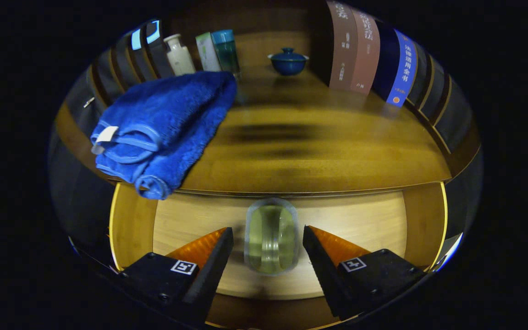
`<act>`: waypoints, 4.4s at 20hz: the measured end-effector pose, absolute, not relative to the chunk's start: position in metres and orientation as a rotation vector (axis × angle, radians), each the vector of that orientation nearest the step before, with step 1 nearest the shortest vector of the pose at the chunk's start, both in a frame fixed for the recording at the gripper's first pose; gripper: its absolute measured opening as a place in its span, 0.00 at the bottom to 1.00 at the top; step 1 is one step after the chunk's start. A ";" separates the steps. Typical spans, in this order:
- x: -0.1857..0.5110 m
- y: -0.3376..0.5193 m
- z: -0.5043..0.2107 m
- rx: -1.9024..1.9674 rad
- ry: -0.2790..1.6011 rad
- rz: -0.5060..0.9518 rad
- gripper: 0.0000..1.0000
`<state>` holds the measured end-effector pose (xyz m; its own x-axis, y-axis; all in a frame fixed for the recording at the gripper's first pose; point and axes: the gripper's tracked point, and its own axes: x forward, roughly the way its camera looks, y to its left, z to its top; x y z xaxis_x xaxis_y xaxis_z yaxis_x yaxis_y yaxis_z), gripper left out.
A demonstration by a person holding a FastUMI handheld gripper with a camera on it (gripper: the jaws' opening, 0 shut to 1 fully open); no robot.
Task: Pull open the drawer, take out the items inside it, and place them on the countertop above the cabinet.
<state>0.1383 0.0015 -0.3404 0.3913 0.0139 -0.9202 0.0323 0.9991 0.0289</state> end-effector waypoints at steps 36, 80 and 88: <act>0.135 -0.015 -0.187 0.138 0.814 0.015 0.23; 0.065 -0.006 -0.139 0.085 0.333 0.048 1.00; -0.042 -0.004 -0.203 0.032 0.202 -0.001 0.99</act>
